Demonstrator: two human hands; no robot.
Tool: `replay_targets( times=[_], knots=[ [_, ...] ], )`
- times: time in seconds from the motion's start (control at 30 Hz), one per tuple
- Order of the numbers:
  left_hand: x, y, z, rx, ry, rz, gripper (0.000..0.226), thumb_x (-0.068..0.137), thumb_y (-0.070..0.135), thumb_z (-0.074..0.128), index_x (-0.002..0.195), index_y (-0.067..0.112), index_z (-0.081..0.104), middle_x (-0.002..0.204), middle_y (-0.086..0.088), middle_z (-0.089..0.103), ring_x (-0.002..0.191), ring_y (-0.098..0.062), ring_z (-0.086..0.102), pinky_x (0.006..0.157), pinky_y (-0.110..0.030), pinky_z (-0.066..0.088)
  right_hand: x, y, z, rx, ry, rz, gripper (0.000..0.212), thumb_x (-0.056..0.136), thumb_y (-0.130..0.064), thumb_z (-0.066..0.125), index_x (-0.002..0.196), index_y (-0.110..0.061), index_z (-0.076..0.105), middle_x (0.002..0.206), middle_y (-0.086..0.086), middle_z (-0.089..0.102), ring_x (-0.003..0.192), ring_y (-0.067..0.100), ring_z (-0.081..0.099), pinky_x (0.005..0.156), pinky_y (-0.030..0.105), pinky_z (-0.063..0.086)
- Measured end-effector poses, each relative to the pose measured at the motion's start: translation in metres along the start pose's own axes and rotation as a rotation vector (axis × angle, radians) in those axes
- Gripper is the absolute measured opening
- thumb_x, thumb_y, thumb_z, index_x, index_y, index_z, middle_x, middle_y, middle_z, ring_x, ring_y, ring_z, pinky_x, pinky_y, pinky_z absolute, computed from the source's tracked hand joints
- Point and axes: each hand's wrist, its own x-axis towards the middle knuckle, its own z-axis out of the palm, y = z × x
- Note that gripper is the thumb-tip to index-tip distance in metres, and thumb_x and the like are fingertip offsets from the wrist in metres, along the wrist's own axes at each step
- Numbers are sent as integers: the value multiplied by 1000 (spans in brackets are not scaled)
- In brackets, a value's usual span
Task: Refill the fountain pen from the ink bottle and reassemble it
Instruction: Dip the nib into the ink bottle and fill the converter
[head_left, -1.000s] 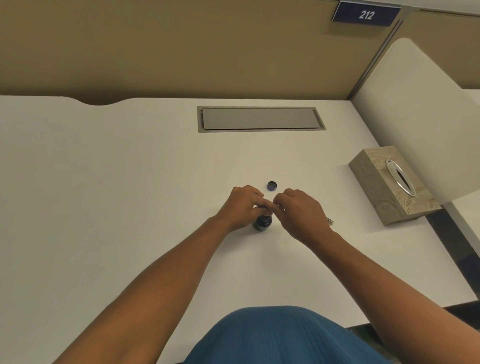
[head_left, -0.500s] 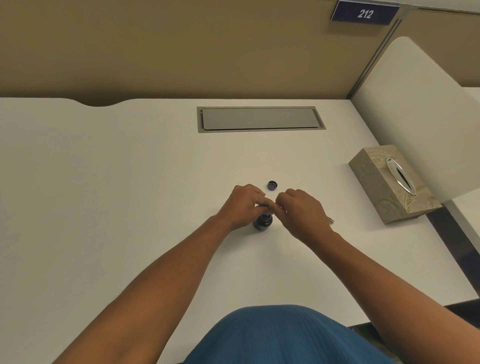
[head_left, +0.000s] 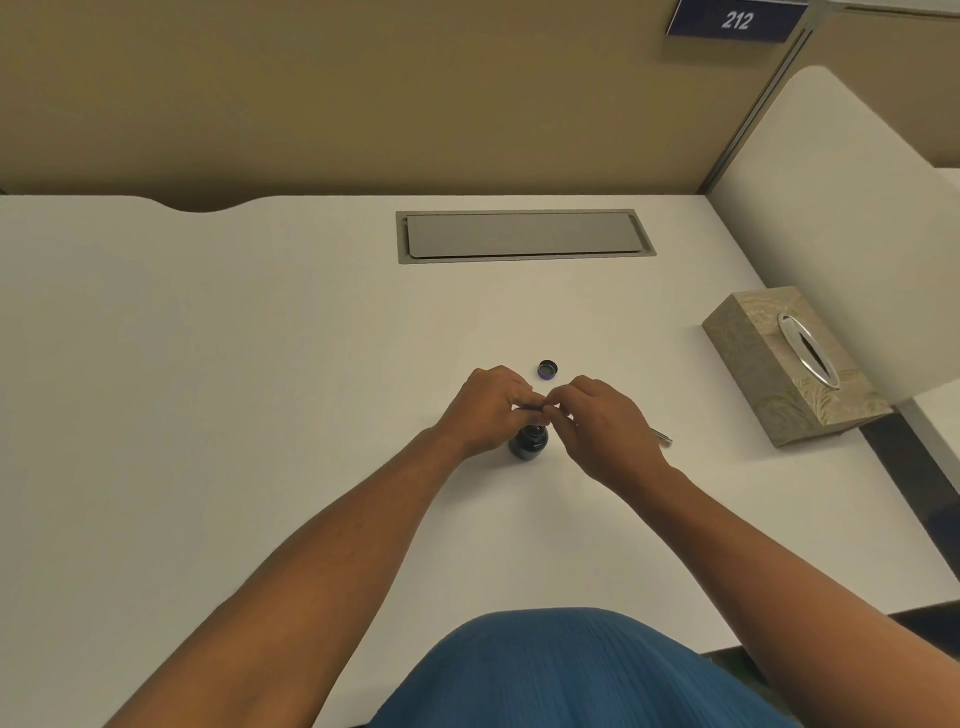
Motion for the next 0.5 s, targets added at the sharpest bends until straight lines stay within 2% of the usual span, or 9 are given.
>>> replay_targets(
  times=[0.17, 0.3, 0.4, 0.5],
  knots=[
    [0, -1, 1, 9, -9, -7, 17, 86, 22, 75, 101, 27, 80, 88, -7, 75, 93, -26, 65, 83, -46, 52, 1, 0, 2, 7, 29, 8, 19, 92, -21, 67, 78, -9, 64, 73, 4, 60, 65, 28, 56, 51, 38, 47],
    [0, -1, 1, 10, -13, -7, 17, 85, 19, 74, 98, 29, 81, 86, -6, 75, 91, -25, 64, 82, -46, 52, 2, 0, 2, 5, 49, 17, 27, 93, -25, 66, 72, -10, 58, 68, 3, 55, 61, 27, 51, 49, 37, 43],
    [0, -1, 1, 6, -13, -6, 17, 85, 20, 75, 99, 28, 81, 86, -6, 76, 91, -27, 65, 82, -45, 52, 1, 0, -1, 8, -13, 56, 26, 97, -34, 58, 81, -13, 61, 76, 1, 58, 67, 23, 52, 54, 38, 46],
    [1, 0, 1, 1, -13, -21, 17, 87, 26, 74, 102, 25, 80, 92, -4, 77, 94, -22, 65, 84, -44, 52, 0, 2, -7, 50, -29, 33, 18, 97, -34, 58, 99, -18, 65, 87, -3, 62, 73, 16, 53, 59, 35, 48]
  ],
)
